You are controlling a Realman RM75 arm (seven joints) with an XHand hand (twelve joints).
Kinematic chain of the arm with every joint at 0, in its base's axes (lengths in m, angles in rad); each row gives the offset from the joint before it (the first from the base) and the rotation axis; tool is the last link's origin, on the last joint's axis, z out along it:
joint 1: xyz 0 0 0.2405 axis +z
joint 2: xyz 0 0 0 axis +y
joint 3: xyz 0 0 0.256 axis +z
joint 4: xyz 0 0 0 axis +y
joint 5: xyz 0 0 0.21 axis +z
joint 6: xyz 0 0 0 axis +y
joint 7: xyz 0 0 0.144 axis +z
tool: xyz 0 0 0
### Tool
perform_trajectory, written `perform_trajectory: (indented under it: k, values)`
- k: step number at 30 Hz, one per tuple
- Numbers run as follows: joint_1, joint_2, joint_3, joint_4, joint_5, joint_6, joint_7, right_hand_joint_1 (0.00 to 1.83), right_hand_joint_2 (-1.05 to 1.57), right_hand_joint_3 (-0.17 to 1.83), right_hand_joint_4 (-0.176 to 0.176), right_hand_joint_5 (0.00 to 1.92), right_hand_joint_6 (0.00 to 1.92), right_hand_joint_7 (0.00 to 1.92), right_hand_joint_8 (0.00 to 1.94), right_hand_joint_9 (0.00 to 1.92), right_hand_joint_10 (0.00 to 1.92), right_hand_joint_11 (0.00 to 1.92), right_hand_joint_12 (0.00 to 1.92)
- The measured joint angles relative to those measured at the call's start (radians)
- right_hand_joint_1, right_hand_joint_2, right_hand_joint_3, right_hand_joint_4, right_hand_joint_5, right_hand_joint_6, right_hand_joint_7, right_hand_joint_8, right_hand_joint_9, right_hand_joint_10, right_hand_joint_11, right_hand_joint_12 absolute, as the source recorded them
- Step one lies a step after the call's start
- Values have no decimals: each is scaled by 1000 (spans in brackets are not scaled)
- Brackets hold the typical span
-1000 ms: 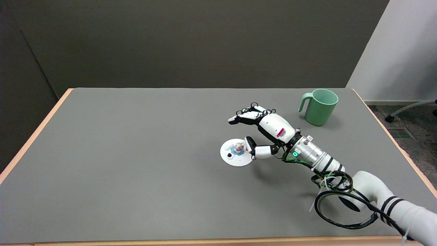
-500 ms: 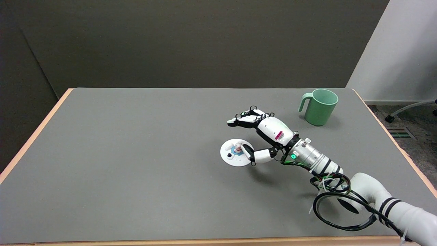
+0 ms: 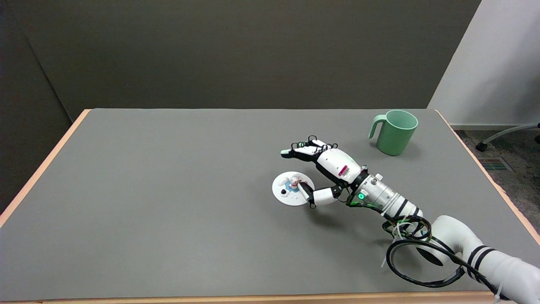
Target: Pick up the white cup lid.
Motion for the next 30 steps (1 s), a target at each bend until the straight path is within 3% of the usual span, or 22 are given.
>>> perform_trajectory:
  k: [30]
  values:
    - [22,-9,-47,56,-6,12,1,820,700,994,-2,567,189,578,170,472,208,91,672]
